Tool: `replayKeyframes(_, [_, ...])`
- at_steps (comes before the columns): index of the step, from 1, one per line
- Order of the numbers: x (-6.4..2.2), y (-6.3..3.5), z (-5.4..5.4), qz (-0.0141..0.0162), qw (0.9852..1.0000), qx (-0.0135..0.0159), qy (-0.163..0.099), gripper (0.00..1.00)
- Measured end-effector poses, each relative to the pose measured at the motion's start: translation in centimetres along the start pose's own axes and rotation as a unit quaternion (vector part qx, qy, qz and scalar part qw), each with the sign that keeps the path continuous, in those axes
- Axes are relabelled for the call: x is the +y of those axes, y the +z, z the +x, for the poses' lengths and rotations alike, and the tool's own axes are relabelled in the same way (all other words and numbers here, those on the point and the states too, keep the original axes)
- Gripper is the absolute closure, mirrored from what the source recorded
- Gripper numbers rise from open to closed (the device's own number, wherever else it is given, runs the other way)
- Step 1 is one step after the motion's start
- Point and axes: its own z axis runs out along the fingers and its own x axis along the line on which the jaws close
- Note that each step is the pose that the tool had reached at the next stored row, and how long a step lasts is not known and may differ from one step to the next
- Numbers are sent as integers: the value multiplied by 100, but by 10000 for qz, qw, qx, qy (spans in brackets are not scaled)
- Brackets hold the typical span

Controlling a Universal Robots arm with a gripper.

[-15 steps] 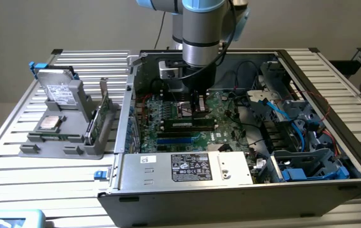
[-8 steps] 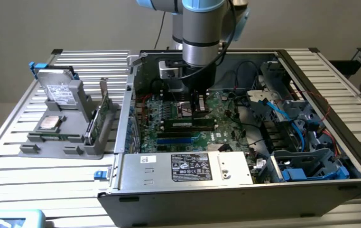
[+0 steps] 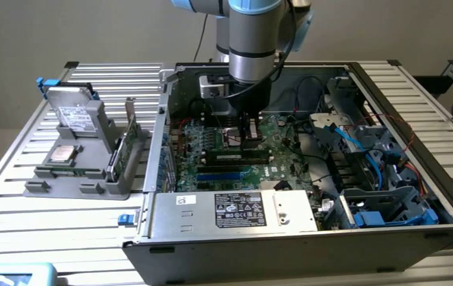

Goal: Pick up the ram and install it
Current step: 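Insert the ram into the slot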

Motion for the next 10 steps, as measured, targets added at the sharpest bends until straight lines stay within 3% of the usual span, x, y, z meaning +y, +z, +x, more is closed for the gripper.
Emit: replayKeyframes(10, [0, -4, 1, -2, 10000, 22, -1, 76])
